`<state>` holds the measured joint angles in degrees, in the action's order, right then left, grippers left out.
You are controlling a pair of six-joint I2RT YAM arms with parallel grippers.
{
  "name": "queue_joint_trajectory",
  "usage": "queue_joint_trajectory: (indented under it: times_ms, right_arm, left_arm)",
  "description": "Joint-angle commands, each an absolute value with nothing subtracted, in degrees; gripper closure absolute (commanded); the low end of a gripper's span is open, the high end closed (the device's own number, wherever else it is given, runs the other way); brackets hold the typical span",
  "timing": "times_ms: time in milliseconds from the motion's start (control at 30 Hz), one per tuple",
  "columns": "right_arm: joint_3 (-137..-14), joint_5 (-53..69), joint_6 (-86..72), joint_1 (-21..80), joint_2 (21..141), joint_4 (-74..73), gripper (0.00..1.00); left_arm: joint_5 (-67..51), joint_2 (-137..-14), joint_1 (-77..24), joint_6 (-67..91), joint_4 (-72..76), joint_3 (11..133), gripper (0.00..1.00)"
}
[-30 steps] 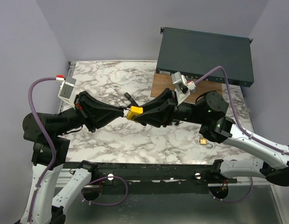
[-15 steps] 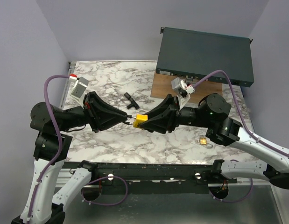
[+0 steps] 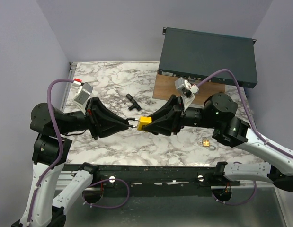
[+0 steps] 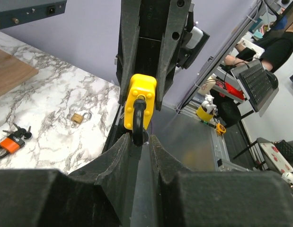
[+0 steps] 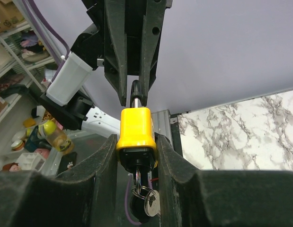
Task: Lock with the key
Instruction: Lock the lock.
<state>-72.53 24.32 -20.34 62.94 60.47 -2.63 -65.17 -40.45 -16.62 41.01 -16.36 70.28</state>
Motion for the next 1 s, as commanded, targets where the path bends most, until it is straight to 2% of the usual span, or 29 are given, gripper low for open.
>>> queue_joint_trajectory:
  times_ms: [0,300,467,533,800,867,967]
  right_arm:
    - [-75.83,27.5,-19.68,63.22,60.96,-2.9,0.99]
    - [-76.38,28.69,-19.09,63.19,61.4,-4.98,0.99]
    - [-76.2,27.07,-18.8,63.23,60.24,-5.28,0.99]
    - [-76.29,26.65,-18.68,63.2,60.03,-5.32,0.99]
    - [-76.99,26.71,-18.97,63.21,60.73,-4.98,0.99]
    - [-77.16,26.47,-18.97,63.21,60.89,-4.75,0.99]
    - [-77.34,26.46,-18.93,63.2,61.03,-4.79,0.99]
  left_arm:
    - [-67.5,-39.99,-16.81,39.45,-17.37,71.4,0.79]
    - [-67.32,-40.41,-16.79,40.08,-17.26,71.45,0.79]
    - [-67.6,-40.89,-16.78,39.82,-17.99,71.45,0.9]
    - [-68.08,-41.08,-16.79,39.77,-18.09,71.37,0.91]
    - [-69.16,-41.03,-17.48,39.43,-18.21,71.19,0.91]
    - [-69.49,-41.01,-17.66,39.2,-18.45,71.19,0.86]
    - [-69.62,-40.93,-17.84,38.81,-18.95,71.18,0.85]
